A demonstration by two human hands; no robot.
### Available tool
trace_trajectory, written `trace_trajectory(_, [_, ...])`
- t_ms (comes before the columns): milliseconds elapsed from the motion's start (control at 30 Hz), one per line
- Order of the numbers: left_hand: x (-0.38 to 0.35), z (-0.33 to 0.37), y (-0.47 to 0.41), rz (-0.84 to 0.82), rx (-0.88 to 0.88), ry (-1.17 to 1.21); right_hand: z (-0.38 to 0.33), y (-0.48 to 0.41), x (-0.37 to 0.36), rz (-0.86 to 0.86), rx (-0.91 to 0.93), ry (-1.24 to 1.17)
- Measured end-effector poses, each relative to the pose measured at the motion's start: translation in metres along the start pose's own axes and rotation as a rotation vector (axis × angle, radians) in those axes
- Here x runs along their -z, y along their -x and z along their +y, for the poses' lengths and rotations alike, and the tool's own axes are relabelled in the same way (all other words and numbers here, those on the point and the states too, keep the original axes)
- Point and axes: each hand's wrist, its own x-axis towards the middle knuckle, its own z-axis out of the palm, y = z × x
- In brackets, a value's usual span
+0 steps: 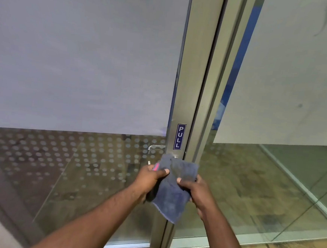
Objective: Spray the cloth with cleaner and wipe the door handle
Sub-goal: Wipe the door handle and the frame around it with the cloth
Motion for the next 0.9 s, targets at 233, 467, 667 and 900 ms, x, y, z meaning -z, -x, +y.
trace_trajectory(233, [0.012,0.005,0.013,0.071,-0.154,-0.255,0.006,0.010,0.001,0.190,0.199,0.270])
trace_trajectory(467, [0.027,0.011,0.016,-0.172,-0.250,-0.793,0.002,0.006,0.020,-0.094,0.130,0.319])
trace_trajectory(667, [0.039,0.009,0.005,-0.057,-0.389,-0.979,0.011,0.000,0.021,0.025,0.346,0.713])
trace_trajectory(900, [0.029,0.012,-0.012,-0.078,-0.334,-0.816,0.027,-0.008,-0.007,-0.023,0.148,-0.046])
